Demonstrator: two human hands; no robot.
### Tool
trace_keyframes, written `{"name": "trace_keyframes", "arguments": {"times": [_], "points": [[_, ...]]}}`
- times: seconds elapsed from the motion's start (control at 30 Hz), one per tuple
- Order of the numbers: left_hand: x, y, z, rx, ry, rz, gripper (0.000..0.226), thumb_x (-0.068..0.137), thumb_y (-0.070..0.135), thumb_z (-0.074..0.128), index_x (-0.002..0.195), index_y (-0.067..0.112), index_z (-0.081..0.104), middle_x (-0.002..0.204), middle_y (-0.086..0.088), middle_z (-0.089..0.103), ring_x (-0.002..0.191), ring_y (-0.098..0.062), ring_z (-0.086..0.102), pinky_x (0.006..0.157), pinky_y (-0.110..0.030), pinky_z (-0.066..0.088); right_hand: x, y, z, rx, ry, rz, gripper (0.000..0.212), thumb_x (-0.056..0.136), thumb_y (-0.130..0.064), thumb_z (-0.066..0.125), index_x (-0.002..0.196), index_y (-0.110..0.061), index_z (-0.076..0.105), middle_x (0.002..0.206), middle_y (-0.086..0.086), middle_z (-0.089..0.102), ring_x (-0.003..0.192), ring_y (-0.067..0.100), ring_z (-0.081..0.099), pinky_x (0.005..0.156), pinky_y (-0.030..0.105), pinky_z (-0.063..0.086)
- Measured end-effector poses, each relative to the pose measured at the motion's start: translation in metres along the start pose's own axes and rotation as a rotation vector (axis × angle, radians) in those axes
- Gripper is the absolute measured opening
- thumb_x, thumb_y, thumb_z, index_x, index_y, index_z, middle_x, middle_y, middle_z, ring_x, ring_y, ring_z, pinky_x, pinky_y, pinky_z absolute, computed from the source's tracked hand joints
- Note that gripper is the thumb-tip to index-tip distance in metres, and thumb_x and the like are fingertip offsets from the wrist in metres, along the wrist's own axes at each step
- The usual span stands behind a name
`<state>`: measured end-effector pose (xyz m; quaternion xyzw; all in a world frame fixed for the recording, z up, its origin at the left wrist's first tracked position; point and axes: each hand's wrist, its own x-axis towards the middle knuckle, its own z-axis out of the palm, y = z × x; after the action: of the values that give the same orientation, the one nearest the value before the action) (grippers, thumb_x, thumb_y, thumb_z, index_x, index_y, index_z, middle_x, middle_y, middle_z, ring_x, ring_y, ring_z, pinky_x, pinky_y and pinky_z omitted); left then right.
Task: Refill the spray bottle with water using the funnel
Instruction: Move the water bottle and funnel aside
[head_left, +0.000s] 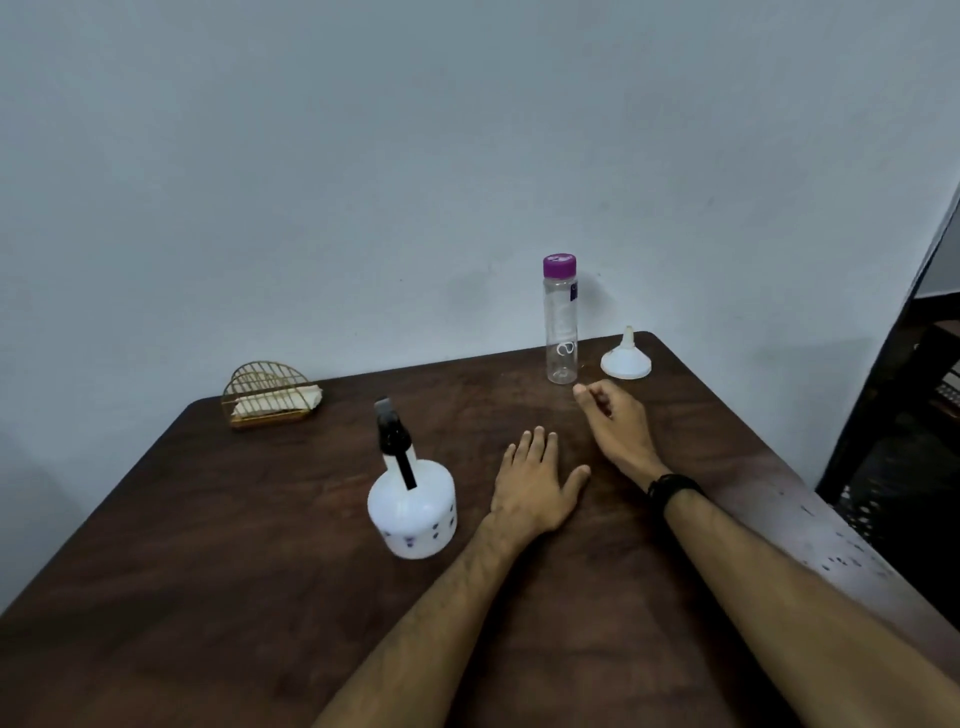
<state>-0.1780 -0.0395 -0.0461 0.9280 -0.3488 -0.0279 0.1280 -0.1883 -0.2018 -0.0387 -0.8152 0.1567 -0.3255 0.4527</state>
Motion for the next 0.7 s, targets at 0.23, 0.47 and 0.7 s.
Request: {"name": "trace_keyframes", "arguments": {"times": [0.23, 0.47, 0.7], "points": [[-0.073, -0.035, -0.013, -0.060, -0.036, 0.158, 0.073, 0.102, 0.058, 0.033, 0.160, 0.016, 0.020, 0.168, -0.006, 0.013, 0.156, -0.020, 0.009, 0.126, -0.036, 0.007, -0.063, -0.046, 0.019, 0.213, -0.375, -0.086, 0.024, 0.087, -0.042, 0.072, 0.104, -0.025, 0.069, 0.100, -0.006, 0.072, 0.095, 0.006, 0.066, 0.088, 0.029, 0.053], [-0.143, -0.066, -0.033, -0.316, -0.016, 0.166, 0.057, 0.098, 0.050, 0.054, 0.148, 0.024, 0.048, 0.158, 0.008, 0.042, 0.145, -0.004, 0.035, 0.119, -0.027, 0.032, -0.084, -0.116, 0.054, 0.302, -0.876, -0.124, 0.071, 0.082, -0.051, 0.067, 0.146, -0.038, 0.041, 0.147, -0.011, 0.049, 0.138, 0.005, 0.041, 0.111, 0.029, 0.035], [-0.178, -0.090, -0.042, -0.625, 0.461, -0.177, 0.014, 0.083, 0.031, 0.080, 0.091, 0.022, 0.073, 0.089, 0.013, 0.073, 0.085, 0.000, 0.067, 0.078, -0.022, 0.055, -0.089, -0.150, 0.079, 0.275, -0.845, -0.118, 0.038, 0.101, -0.015, 0.056, 0.138, -0.015, 0.052, 0.135, -0.002, 0.060, 0.118, 0.002, 0.056, 0.093, 0.014, 0.045]]}}
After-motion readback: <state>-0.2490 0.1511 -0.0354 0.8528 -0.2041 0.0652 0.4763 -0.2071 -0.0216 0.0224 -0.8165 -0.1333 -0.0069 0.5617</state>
